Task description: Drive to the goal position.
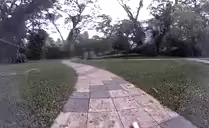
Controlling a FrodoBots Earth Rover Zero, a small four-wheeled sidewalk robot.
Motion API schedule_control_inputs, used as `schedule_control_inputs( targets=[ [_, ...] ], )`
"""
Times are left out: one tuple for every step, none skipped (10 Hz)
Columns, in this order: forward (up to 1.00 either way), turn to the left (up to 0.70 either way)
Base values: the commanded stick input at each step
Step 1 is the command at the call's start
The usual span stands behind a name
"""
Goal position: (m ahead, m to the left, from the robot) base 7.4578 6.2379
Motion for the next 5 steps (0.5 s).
schedule_control_inputs(
  targets=[
    [0.70, 0.01],
    [0.70, 0.01],
    [0.70, 0.01],
    [0.70, 0.01],
    [0.70, 0.01]
  ],
)
